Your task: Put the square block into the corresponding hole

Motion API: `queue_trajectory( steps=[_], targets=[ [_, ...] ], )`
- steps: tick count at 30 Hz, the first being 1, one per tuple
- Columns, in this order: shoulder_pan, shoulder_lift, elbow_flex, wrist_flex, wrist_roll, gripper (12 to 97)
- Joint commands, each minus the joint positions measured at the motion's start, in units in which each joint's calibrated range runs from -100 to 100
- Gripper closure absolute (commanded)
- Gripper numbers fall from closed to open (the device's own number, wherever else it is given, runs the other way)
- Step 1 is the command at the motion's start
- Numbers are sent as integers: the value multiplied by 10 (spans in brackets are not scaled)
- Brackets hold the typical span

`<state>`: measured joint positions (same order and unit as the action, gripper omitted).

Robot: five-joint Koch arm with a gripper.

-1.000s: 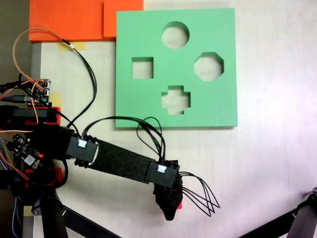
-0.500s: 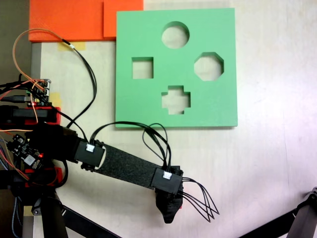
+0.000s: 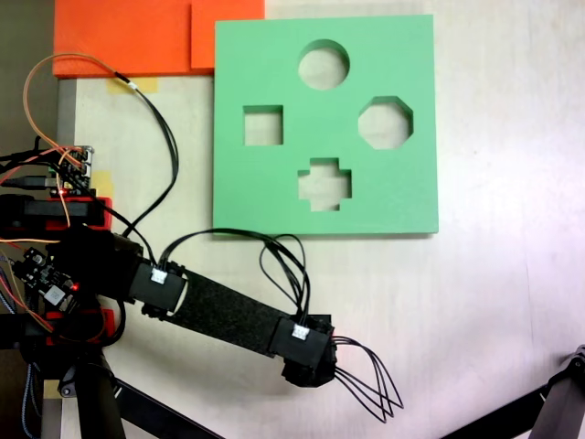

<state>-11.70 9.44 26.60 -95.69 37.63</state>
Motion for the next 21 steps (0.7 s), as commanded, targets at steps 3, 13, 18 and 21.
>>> queue_trajectory(
  steps=[3,13,18,21],
  targets=[
    [-3,-4,-2,-43,-2,852],
    [-4,-6,-2,-43,2,919],
    [-4,-26,-2,-43,2,918],
    [-4,-55,-2,-43,2,918]
  ],
)
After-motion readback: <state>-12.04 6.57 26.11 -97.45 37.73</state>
